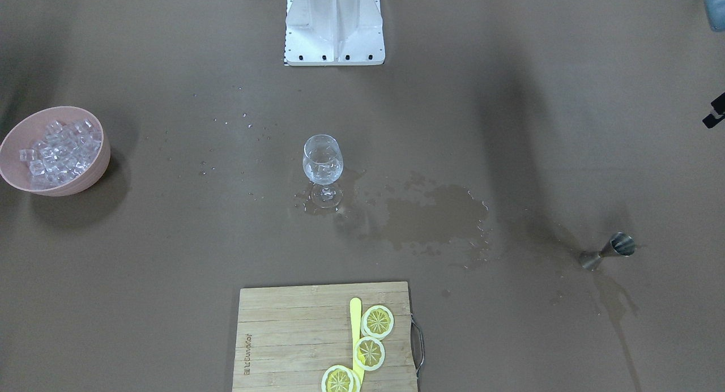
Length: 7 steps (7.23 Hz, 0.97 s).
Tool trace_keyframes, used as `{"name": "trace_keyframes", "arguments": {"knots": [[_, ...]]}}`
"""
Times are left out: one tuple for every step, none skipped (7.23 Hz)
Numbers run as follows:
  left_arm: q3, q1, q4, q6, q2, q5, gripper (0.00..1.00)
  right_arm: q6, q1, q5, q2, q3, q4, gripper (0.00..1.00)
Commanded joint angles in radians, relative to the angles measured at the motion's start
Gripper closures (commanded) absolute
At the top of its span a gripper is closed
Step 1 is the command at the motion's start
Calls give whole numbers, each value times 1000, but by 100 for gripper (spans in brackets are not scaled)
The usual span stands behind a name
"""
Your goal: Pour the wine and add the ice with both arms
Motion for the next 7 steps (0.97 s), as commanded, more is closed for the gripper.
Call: {"name": "trace_keyframes", "arguments": {"knots": [[-5, 6, 3, 123, 1, 16, 2, 1, -1, -11, 6, -1, -10, 0], [19, 4, 6, 259, -3, 31, 2, 1, 1, -11, 0, 7, -10, 0], [26, 1, 6, 288, 6, 85, 2, 7, -24, -31, 9, 7, -48, 0], [5, -5, 5, 290, 6, 85, 2, 6, -47, -107, 68, 10, -167, 0], [-67, -41, 9, 290, 7, 47, 2, 4, -53, -150, 108, 1, -238, 0], [-36, -45, 8, 290, 6, -12, 2, 0, -47, -114, 90, 84, -246, 0], [37, -42, 2, 291, -14, -24, 2, -2, -42, -109, 46, 155, -268, 0]]}}
